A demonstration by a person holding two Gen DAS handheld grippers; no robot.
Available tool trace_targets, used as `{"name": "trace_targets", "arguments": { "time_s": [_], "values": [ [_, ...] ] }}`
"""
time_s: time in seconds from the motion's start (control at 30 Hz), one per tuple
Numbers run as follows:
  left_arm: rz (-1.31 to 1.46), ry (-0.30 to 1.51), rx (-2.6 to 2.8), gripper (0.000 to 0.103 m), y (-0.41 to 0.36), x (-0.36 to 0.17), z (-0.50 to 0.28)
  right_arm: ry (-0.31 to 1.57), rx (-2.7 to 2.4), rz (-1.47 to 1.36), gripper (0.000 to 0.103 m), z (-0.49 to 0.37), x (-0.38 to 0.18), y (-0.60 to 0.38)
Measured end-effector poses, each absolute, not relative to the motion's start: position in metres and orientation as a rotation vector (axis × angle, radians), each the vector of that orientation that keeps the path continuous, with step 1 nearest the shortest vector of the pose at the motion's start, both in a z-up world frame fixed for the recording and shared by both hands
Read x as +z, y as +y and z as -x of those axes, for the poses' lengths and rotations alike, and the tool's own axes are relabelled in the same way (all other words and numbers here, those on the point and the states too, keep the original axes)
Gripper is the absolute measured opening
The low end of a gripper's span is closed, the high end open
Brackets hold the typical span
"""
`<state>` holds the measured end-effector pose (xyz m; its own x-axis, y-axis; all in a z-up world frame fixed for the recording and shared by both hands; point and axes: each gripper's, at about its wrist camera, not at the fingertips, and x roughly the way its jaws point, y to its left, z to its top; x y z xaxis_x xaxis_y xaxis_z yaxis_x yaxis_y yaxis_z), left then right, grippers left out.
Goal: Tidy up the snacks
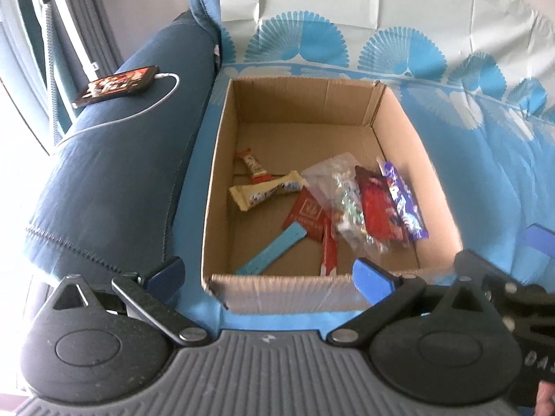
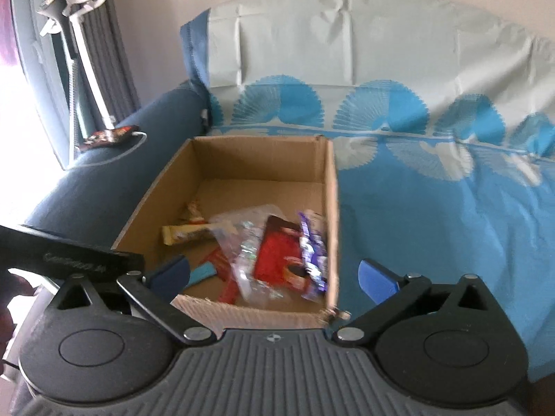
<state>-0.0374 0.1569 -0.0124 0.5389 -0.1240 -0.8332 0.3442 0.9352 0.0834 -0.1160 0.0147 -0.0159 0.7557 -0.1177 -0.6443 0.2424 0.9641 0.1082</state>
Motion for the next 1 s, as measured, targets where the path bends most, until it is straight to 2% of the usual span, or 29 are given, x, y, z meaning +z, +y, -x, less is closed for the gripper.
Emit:
{"name": "trace_targets", "arguments": {
  "time_s": [0.53,1.0],
  "values": [
    [-0.204,0.991,-0.266,0.103,0.169,-0.008,0.064,0.699,-0.23,-0.087,0.103,0.141,-0.013,0.034],
    [-0.242,0.912,-0.296,0.103,0.162,-0.004,0.062,0.697,-0.23,-0.093,0.103,0.14,-0.013,0.034]
  ]
}}
